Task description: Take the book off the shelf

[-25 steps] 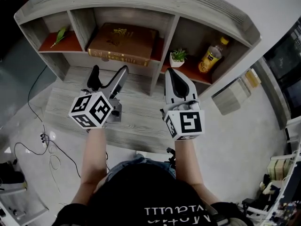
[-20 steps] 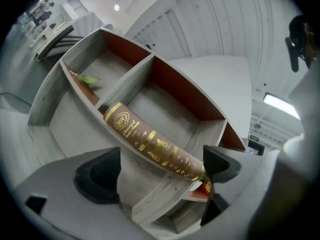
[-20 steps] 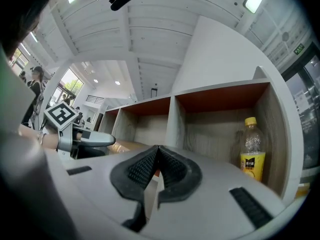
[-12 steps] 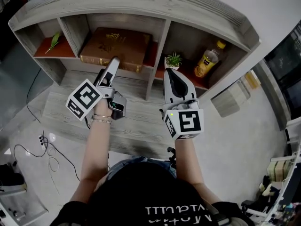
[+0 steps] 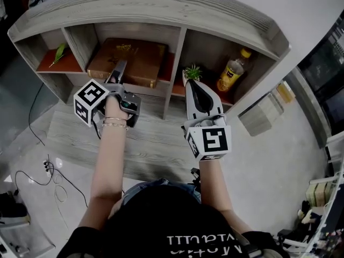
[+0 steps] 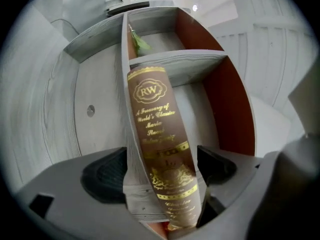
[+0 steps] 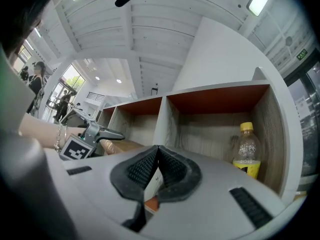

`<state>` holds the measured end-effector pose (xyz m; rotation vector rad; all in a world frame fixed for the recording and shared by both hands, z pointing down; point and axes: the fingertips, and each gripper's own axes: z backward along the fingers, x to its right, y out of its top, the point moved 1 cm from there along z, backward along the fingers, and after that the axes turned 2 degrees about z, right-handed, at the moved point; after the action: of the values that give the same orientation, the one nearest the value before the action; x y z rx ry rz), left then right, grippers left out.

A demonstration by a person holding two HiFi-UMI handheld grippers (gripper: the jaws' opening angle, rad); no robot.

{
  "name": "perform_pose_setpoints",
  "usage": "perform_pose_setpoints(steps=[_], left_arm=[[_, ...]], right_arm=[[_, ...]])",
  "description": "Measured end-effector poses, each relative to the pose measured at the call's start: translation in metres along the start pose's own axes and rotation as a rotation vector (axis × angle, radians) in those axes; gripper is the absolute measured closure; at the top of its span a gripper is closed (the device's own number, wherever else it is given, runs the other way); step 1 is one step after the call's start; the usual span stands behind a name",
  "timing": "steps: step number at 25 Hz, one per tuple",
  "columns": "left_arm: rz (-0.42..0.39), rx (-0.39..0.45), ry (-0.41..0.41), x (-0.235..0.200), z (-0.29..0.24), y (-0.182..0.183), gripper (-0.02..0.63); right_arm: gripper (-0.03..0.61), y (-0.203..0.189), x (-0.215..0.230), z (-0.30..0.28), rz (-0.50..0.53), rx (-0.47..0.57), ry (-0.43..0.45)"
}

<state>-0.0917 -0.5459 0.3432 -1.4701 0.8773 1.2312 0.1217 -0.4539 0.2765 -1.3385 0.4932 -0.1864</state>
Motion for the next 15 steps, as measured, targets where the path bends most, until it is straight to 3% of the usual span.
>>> perform_pose_setpoints(steps=[4,10,15], left_arm=[[0.109,-0.016,0.012,-0.001,-0.009,-0.002,0.174],[0.131,-0.015,0.105,-0.01,-0.014,-0.001,0.232],[0.131,-0.023,0.122,-0.012,-0.012,-0.001,0.232]], right_arm=[[0.563,0.002,0.002,0.003,0.002,0.005,-0.007],[0.563,0.004,-0.002,0.005,0.003,0.012,-0.005],[0.563,0.006,-0.008,0.007,0.004,0.012,0.003]])
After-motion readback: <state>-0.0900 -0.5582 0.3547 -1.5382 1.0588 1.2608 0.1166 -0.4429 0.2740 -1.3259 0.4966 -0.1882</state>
